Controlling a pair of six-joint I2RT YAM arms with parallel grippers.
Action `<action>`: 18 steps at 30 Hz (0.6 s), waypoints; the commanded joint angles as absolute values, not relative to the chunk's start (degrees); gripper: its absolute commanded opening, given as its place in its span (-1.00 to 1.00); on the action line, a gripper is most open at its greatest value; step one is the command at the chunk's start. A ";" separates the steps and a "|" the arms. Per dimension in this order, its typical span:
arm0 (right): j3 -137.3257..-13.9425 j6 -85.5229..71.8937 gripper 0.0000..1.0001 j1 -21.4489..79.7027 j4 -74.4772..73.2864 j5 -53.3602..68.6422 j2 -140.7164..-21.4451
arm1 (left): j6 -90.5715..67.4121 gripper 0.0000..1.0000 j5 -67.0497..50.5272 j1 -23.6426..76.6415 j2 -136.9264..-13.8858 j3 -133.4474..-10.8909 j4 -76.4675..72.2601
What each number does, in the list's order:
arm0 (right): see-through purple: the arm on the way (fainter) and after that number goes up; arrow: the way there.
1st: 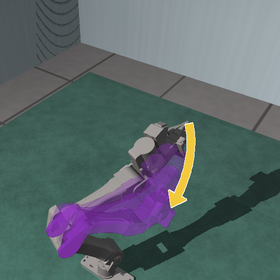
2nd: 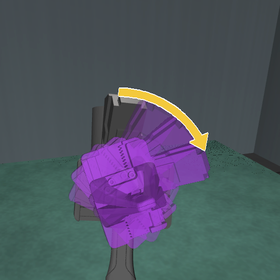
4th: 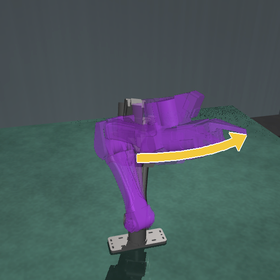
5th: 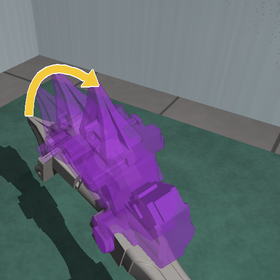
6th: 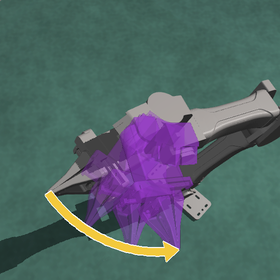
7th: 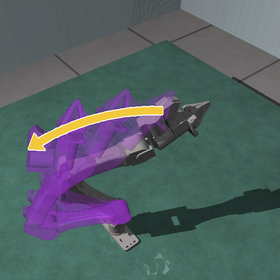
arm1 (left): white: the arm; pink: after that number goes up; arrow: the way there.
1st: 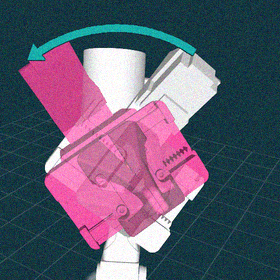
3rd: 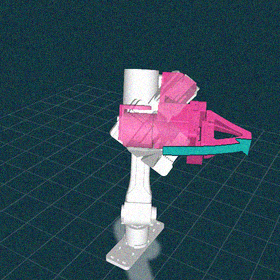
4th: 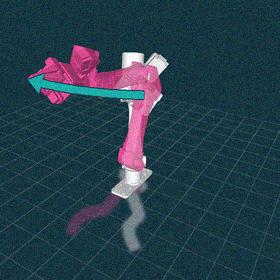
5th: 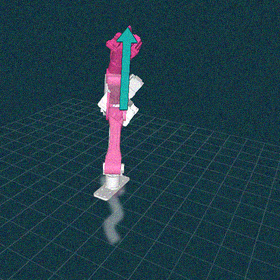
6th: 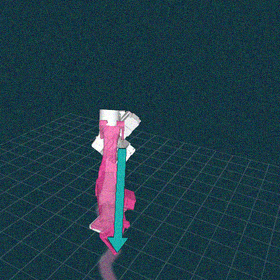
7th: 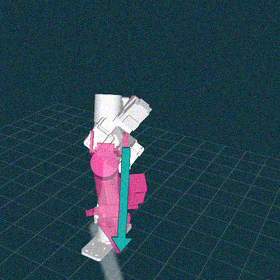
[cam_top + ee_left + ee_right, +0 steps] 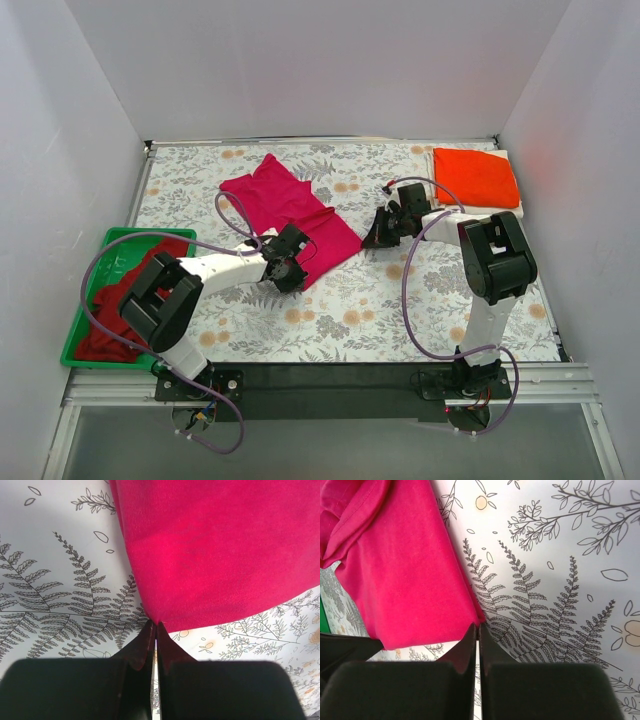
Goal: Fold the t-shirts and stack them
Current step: Fold the tshirt
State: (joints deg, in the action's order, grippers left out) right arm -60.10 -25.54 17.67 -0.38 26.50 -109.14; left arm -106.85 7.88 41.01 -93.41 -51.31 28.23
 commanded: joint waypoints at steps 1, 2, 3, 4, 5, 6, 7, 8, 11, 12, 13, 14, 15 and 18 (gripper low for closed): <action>-59.06 -23.56 -0.97 16.96 -0.53 24.09 -109.25 | -105.91 -1.00 9.05 40.87 -94.39 -51.68 31.81; -59.06 -23.03 -0.97 16.79 -0.53 24.00 -108.99 | -105.56 -1.00 8.97 40.78 -94.31 -51.85 33.12; -59.06 -22.77 -0.97 16.79 -0.70 23.65 -108.81 | -104.43 -1.00 8.62 40.61 -94.13 -51.86 33.66; -58.98 -22.42 -0.97 16.70 -1.23 23.38 -108.46 | -103.81 -1.00 7.48 40.08 -94.04 -51.86 34.18; -58.89 -21.80 -0.97 16.79 -2.19 23.20 -108.11 | -103.19 -1.00 6.69 39.90 -94.13 -52.03 35.32; -58.89 -21.62 -0.97 16.70 -2.98 23.29 -107.93 | -101.27 -1.00 5.98 39.64 -94.22 -52.12 35.85; -58.28 -21.36 -0.97 16.87 -3.68 23.38 -107.67 | -100.29 -1.00 5.11 39.55 -94.48 -52.29 36.38; -57.84 -21.10 -0.97 16.79 -5.17 23.55 -106.88 | -98.89 -1.00 3.10 39.38 -94.57 -52.64 37.78; -55.04 -20.13 -0.97 16.87 -9.64 23.64 -104.07 | -91.25 -1.00 -1.91 39.38 -95.89 -54.31 41.21; -53.63 -19.87 -0.97 17.05 -10.62 23.56 -102.93 | -89.75 -1.00 -2.80 39.38 -96.15 -54.06 42.26; -52.31 -19.34 -0.97 17.22 -11.85 23.12 -101.79 | -86.60 -1.00 -3.77 39.37 -96.07 -53.44 43.06; -49.08 -19.16 -0.97 17.40 -12.65 22.85 -99.08 | -85.88 -1.00 -4.65 39.37 -95.80 -52.74 44.72; -47.48 -18.90 -0.97 17.66 -14.40 22.50 -97.66 | -85.26 -1.00 -4.83 39.37 -95.19 -51.69 45.43; -40.97 -18.98 -0.97 18.89 -16.52 22.06 -91.42 | -84.64 -1.00 -6.58 39.46 -90.98 -46.51 46.31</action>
